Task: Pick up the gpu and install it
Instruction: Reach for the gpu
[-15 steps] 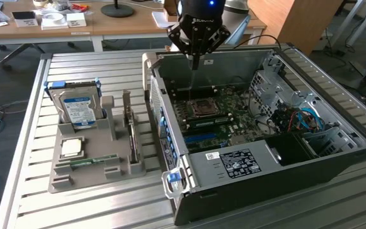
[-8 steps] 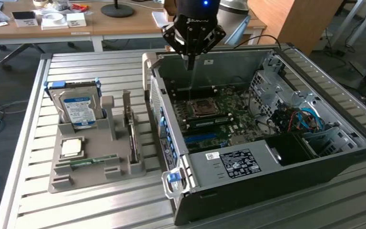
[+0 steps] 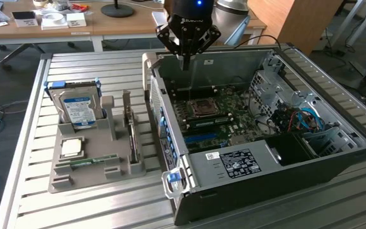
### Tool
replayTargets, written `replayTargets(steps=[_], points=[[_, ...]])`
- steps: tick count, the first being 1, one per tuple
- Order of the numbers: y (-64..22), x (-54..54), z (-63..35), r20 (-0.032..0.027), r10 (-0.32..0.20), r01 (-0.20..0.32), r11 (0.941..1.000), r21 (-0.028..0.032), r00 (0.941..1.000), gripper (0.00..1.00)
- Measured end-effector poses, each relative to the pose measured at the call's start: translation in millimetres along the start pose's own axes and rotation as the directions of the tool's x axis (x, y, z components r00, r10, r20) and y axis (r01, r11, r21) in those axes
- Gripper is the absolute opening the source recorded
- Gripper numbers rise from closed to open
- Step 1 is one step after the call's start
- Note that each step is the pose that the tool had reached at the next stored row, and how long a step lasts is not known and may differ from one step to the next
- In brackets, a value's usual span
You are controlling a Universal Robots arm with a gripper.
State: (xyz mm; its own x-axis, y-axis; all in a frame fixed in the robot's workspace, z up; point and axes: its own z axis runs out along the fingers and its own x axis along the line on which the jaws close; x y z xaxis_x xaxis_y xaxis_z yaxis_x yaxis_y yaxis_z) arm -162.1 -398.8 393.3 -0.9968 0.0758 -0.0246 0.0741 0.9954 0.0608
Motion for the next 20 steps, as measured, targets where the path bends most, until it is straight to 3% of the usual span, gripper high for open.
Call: replayTargets(steps=[20], points=[[-2.0, 26.5, -0.7, 0.0008, 0.0, 0.0, 1.0, -0.0059, 1.0, 0.11]])
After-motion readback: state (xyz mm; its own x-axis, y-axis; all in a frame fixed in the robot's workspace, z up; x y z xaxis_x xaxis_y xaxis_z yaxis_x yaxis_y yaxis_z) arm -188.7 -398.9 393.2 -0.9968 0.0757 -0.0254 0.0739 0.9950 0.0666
